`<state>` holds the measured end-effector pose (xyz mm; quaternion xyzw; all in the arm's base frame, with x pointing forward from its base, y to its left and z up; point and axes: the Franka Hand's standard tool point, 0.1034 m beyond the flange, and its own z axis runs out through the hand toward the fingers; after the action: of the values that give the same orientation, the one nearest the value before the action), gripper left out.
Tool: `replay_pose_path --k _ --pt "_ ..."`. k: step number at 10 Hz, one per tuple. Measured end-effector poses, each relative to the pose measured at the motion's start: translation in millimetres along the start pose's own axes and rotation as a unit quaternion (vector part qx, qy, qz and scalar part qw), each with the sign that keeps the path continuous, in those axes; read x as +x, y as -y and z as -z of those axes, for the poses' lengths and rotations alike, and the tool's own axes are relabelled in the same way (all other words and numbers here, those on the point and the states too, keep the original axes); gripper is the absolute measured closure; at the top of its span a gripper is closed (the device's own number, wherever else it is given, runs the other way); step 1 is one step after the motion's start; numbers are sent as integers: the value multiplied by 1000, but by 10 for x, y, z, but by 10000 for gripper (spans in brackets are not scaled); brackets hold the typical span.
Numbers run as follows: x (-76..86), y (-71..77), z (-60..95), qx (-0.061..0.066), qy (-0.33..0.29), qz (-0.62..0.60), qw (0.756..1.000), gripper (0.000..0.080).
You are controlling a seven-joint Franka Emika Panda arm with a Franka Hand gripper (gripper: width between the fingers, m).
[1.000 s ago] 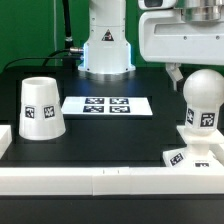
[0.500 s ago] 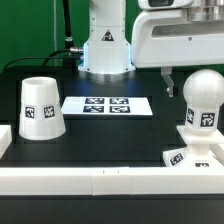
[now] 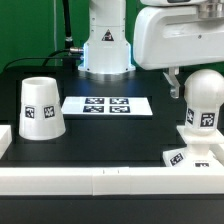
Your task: Assemble lamp
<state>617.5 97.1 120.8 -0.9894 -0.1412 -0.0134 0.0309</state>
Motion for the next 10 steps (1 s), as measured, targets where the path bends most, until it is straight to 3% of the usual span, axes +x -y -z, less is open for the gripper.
replay_pose_path --k 2,3,5,7,10 --pt "1 -3 -1 -1 0 55 998 101" --pt "9 -9 -5 -14 0 127 992 101" --pt "35 17 2 -24 0 207 978 101" --pt "55 19 18 -32 4 311 950 101" --pt "43 -17 11 -33 9 393 919 101"
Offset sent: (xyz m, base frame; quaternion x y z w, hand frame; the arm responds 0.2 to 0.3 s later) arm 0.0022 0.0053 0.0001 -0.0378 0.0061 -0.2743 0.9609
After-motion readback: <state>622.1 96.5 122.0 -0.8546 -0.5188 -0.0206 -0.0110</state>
